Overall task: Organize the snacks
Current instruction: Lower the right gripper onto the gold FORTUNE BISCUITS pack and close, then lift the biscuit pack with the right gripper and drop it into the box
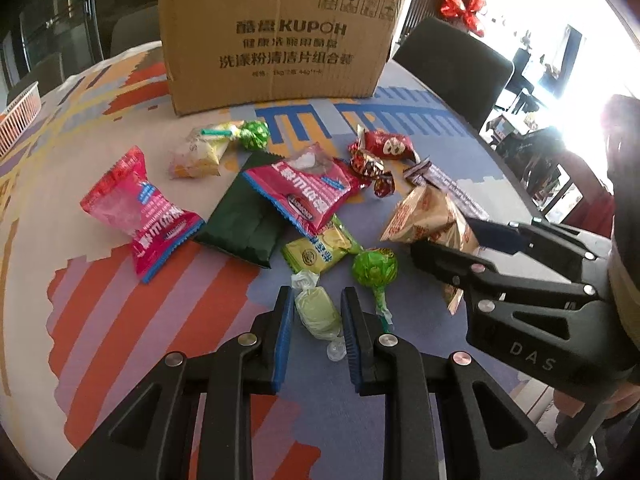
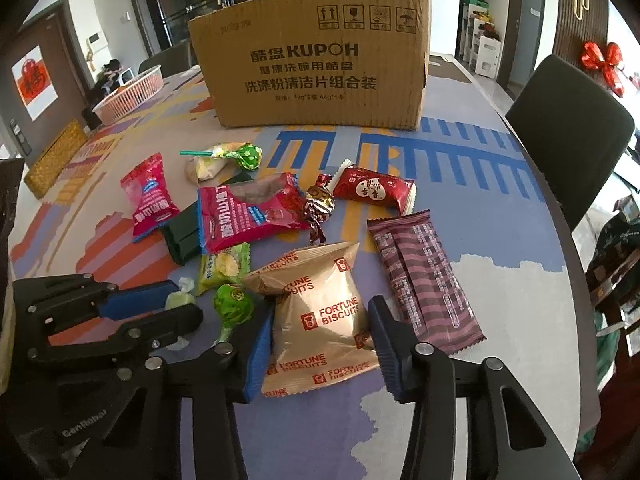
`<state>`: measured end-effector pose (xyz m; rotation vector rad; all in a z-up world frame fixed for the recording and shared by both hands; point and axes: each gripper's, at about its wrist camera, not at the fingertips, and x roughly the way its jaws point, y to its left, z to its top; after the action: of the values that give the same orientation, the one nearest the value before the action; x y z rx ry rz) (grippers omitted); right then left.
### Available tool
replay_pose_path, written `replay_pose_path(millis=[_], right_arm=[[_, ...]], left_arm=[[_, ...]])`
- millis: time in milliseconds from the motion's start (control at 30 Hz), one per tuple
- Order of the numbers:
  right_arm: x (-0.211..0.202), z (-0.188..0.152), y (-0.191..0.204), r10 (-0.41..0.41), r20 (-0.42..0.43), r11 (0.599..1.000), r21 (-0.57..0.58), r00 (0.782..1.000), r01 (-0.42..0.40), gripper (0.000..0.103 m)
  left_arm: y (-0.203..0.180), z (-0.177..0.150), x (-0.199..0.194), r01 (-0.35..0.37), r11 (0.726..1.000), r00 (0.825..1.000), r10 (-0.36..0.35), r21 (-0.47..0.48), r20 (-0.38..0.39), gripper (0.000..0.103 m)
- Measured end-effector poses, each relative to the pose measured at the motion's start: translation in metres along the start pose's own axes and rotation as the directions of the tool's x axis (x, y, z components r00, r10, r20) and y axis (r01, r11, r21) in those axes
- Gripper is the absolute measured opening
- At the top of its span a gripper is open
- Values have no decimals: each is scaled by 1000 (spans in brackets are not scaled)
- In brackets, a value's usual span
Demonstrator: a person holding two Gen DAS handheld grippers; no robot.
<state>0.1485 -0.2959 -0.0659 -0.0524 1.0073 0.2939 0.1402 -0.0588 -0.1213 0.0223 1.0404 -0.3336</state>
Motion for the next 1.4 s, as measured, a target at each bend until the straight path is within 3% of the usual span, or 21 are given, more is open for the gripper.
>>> replay_pose_path(millis=[333,600,833,1133,1400], right_arm=[[-21,-1,6,-7,35,1000,16,999,7,43],[-42,21,9,-16,115,1000,8,993,15,43],[-62,58,8,-15,217,1000,13,976,12,43],[-83,120,11,-24,347,1000,-8,938,28,43],[-87,175,6,-23,397,999,-21,918,34,43]], left_arm=[[4,13,-29,1,1000,995,-1,0,97,25],[7,41,-56,-14,1000,980,12,7,200,25],[13,75,-78,-25,1000,959,19,19,284,25],[21,131,-109,-82,996,915,57,45,400,25],[25,186,-115,-104,994,897,75,42,436,25]])
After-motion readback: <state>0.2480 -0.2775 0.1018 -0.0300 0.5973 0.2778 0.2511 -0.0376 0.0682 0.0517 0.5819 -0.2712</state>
